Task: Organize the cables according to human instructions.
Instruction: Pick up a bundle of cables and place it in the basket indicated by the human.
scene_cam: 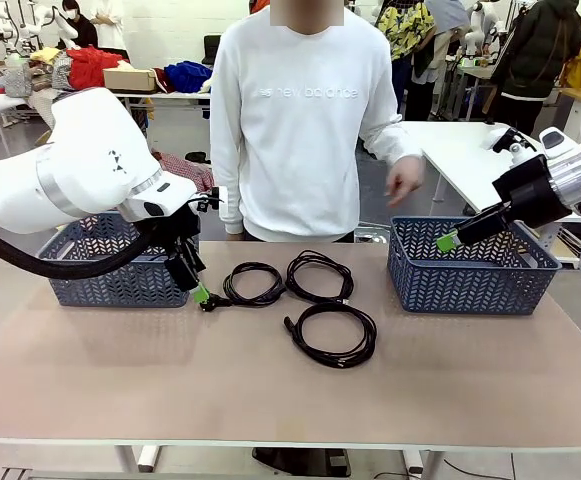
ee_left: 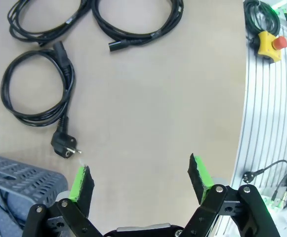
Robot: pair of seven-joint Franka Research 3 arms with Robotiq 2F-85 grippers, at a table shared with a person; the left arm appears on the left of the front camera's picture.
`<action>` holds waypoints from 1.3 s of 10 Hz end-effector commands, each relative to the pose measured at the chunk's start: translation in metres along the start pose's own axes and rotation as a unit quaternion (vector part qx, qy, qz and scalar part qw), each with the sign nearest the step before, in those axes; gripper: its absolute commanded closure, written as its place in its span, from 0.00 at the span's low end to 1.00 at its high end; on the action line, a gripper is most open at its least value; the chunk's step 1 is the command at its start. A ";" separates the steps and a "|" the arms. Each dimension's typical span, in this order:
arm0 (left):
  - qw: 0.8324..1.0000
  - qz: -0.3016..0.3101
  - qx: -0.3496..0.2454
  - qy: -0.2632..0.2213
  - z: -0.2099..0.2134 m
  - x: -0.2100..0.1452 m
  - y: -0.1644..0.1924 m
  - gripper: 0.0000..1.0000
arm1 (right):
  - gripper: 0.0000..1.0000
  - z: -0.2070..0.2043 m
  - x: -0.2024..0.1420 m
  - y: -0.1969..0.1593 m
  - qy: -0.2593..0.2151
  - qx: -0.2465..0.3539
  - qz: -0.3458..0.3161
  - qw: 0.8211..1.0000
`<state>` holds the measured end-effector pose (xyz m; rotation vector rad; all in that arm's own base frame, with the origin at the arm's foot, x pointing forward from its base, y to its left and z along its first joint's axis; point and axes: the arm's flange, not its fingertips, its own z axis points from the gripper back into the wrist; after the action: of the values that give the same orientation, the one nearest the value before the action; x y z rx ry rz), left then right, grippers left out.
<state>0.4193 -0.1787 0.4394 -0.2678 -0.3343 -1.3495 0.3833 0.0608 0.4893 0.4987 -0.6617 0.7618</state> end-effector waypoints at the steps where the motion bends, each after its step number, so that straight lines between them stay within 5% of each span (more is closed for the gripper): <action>1: 1.000 0.001 0.002 0.000 0.001 0.000 0.001 0.00 | 0.00 -0.002 0.000 -0.004 -0.014 0.009 0.009 1.000; 11: 1.000 0.001 0.002 0.000 0.001 0.000 0.001 0.00 | 0.00 -0.002 0.000 -0.004 -0.014 0.009 0.009 1.000; 13: 1.000 0.001 0.002 0.000 0.001 0.000 0.001 0.00 | 0.00 -0.009 0.010 0.010 0.025 -0.009 -0.002 1.000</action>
<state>0.4194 -0.1788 0.4395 -0.2678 -0.3344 -1.3496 0.3826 0.0659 0.4888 0.4876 -0.6519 0.7692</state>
